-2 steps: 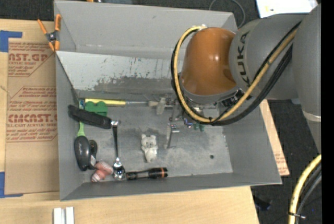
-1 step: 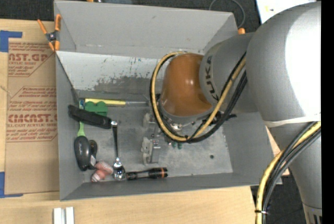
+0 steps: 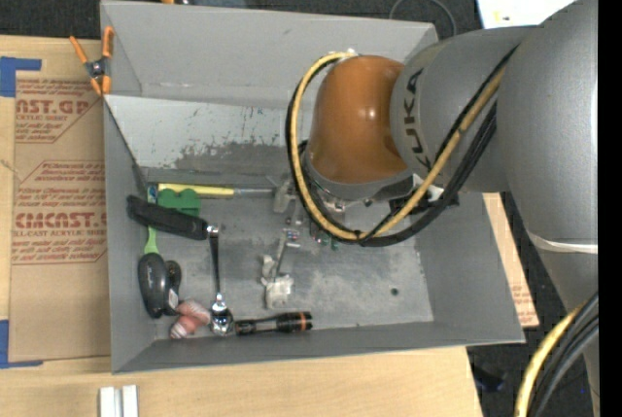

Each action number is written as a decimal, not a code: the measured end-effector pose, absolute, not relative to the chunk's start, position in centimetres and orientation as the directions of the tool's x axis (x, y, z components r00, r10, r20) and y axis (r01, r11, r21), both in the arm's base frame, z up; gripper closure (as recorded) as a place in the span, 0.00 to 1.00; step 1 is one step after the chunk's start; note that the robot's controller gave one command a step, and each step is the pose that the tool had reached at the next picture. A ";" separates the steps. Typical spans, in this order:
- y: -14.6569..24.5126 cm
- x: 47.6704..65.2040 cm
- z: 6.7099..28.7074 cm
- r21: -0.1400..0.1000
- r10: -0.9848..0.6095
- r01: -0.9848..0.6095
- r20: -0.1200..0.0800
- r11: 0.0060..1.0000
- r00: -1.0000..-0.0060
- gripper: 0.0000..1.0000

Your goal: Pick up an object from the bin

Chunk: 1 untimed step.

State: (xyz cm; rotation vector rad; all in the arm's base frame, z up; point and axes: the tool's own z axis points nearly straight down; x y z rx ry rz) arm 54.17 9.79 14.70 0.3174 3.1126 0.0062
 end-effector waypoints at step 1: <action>9.0 52.7 10.6 0.000 0.229 0.229 0.007 0.973 -0.973 0.00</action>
Offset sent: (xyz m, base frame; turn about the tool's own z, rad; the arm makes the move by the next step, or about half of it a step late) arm -0.0151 -0.0088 -0.0770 0.1457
